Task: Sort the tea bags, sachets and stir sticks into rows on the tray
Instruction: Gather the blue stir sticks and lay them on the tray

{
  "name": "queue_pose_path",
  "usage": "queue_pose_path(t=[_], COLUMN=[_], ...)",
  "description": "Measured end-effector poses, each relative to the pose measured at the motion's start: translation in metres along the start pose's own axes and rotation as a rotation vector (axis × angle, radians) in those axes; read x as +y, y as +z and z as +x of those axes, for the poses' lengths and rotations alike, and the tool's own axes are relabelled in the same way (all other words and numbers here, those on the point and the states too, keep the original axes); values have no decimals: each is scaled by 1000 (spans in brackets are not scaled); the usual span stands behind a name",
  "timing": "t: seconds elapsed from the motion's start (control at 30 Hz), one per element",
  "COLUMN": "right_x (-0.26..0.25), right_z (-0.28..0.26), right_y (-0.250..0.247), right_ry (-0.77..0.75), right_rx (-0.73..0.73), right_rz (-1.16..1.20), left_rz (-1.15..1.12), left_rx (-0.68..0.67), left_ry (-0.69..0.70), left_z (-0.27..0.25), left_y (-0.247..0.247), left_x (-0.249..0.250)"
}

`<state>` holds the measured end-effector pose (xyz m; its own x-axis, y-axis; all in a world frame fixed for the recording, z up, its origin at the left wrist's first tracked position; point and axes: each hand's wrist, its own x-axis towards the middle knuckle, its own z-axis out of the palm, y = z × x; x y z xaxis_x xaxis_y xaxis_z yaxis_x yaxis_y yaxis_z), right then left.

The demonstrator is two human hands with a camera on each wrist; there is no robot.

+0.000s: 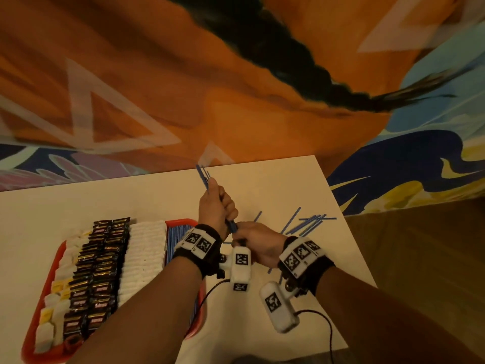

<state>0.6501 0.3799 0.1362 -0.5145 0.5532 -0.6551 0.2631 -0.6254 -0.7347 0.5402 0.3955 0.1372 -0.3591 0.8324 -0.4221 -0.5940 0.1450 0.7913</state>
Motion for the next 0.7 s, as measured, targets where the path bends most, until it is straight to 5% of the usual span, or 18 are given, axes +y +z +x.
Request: queue_pose_path(t=[0.37,0.7], right_x=[-30,-35], right_z=[-23,-47], right_y=[20,19], right_ry=[-233,-221], right_rx=[79,99], right_rz=[-771,-855], left_rz=[-194,-296], left_rx=[-13,167], left_ry=[14,143], left_z=[-20,-15], left_y=[-10,-42], left_x=[37,84])
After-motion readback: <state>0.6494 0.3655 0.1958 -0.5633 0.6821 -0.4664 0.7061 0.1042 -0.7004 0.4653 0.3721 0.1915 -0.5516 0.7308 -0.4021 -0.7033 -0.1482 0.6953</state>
